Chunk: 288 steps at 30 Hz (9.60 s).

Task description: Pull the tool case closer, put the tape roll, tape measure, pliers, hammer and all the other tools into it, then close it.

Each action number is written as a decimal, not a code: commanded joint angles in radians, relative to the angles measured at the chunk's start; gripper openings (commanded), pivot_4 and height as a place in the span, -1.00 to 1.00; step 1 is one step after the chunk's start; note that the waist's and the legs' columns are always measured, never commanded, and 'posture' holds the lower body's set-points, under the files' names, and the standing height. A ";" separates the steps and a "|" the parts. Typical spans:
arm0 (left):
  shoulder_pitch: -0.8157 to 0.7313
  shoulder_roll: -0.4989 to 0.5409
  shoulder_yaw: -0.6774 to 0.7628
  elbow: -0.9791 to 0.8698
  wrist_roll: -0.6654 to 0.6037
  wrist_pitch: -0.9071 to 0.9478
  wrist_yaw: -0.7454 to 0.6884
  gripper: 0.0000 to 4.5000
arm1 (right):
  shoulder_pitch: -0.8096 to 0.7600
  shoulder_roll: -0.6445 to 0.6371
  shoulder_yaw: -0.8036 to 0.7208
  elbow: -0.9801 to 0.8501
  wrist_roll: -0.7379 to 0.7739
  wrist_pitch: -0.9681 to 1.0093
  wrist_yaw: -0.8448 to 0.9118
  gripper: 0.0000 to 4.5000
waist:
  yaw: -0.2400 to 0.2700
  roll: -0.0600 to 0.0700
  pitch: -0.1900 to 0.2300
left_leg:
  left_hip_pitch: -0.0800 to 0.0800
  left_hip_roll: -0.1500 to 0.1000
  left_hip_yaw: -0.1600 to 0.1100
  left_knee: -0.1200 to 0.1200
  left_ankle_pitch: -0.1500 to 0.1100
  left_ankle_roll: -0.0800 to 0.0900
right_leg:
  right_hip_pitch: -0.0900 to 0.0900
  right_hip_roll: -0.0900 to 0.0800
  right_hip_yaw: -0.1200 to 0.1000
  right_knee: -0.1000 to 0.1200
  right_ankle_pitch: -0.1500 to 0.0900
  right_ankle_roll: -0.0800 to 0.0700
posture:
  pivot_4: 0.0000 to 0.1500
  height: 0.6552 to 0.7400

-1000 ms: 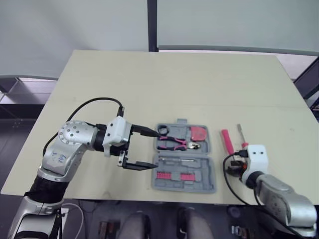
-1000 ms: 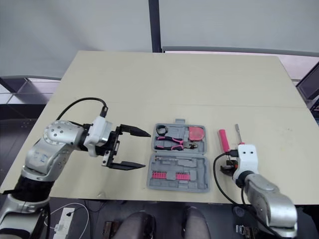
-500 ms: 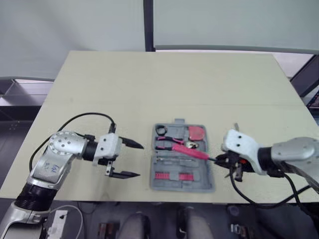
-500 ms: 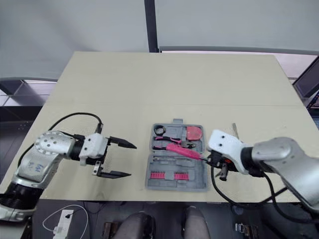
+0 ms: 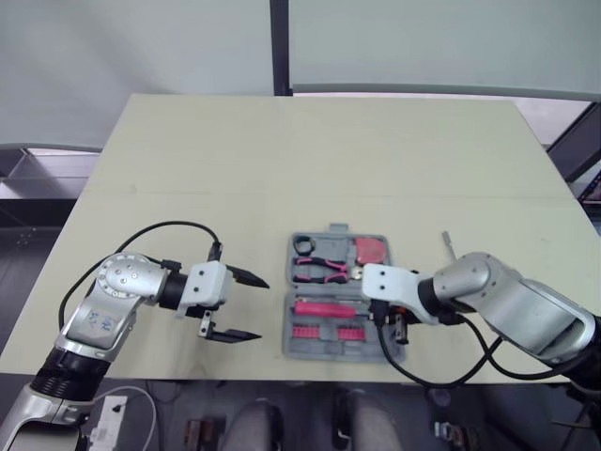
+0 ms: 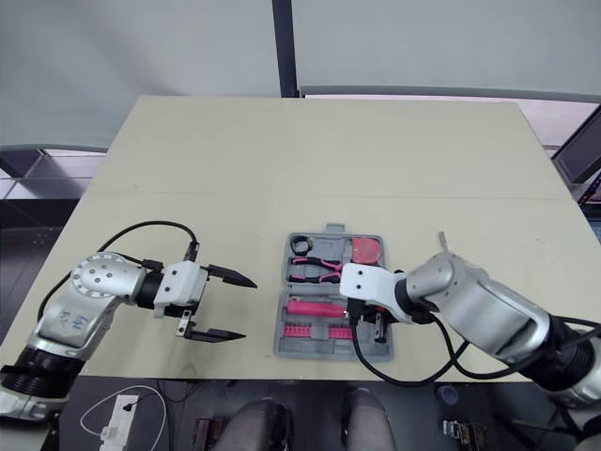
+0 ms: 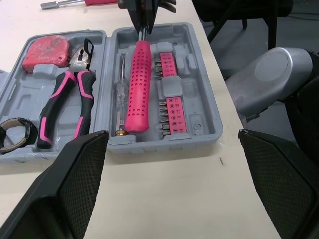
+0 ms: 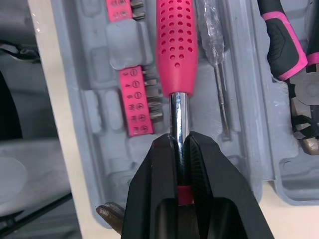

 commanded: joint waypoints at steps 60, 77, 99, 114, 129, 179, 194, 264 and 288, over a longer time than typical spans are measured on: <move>-0.073 -0.031 -0.011 -0.022 0.004 0.000 0.006 1.00 | 0.551 0.383 -0.360 0.388 -0.074 -0.912 0.096 -0.99 | 0.001 -0.001 -0.001 | 0.003 0.000 0.000 0.001 0.000 0.000 | 0.002 0.002 0.000 0.001 0.000 0.000 | 1.00 1.00; -0.080 -0.034 -0.010 0.004 0.011 -0.018 0.009 1.00 | 0.511 0.414 -0.425 0.388 -0.009 -0.852 0.077 -0.99 | 0.002 -0.001 -0.001 | 0.003 0.000 0.000 0.001 0.000 0.000 | 0.003 0.001 0.000 0.001 0.000 0.000 | 1.00 1.00; -0.095 -0.022 -0.009 0.025 0.011 -0.035 -0.004 1.00 | 0.538 0.449 -0.383 0.559 -0.094 -0.776 -0.006 -0.99 | 0.001 -0.002 -0.001 | 0.005 0.000 0.000 0.001 0.000 0.000 | 0.004 0.002 0.000 0.002 0.000 0.000 | 1.00 1.00; -0.105 -0.030 -0.016 0.013 0.009 -0.025 -0.006 1.00 | 0.607 0.376 -0.288 0.555 -0.180 -0.528 -0.106 -0.99 | 0.004 -0.008 -0.028 | 0.021 0.002 -0.005 -0.003 -0.003 -0.002 | 0.023 0.000 0.006 -0.004 -0.001 -0.002 | 1.00 1.00; -0.002 -0.039 0.040 0.000 -0.035 0.046 0.054 1.00 | 0.643 0.361 -0.625 0.218 0.083 -0.570 -0.138 -0.99 | 0.001 0.007 -0.027 | 0.034 -0.001 -0.009 -0.009 -0.008 0.000 | 0.038 -0.012 0.007 -0.014 -0.002 -0.003 | 1.00 1.00; -0.030 -0.016 0.146 -0.320 -0.357 0.418 0.202 1.00 | 0.401 0.383 -0.903 0.526 0.012 -0.091 -0.619 1.00 | -0.006 0.000 -0.017 | 0.017 0.000 0.011 -0.019 0.002 -0.002 | 0.006 0.004 0.019 -0.007 0.000 0.000 | 1.00 1.00; -0.043 -0.051 0.120 -0.289 -0.317 0.369 0.201 1.00 | 0.341 0.430 -0.852 0.717 -0.045 -0.220 -0.630 0.19 | -0.004 0.000 -0.017 | 0.017 0.000 0.011 -0.019 0.003 -0.003 | 0.006 0.005 0.022 -0.006 0.000 0.000 | 1.00 1.00; -0.043 -0.059 0.091 -0.306 -0.273 0.329 0.194 1.00 | -0.122 -0.006 -0.047 1.221 -0.986 -2.270 -0.030 -0.04 | -0.010 -0.003 -0.003 | 0.017 0.002 0.010 -0.015 0.003 -0.003 | 0.007 0.003 0.022 -0.005 -0.001 -0.001 | 1.00 1.00; -0.056 -0.106 0.072 -0.284 -0.244 0.311 0.198 1.00 | 0.287 -0.150 -0.435 0.400 0.022 0.000 0.185 -0.82 | 0.002 -0.002 -0.002 | 0.014 0.001 0.001 -0.009 0.002 -0.003 | 0.007 -0.009 0.015 -0.001 -0.002 -0.004 | 1.00 1.00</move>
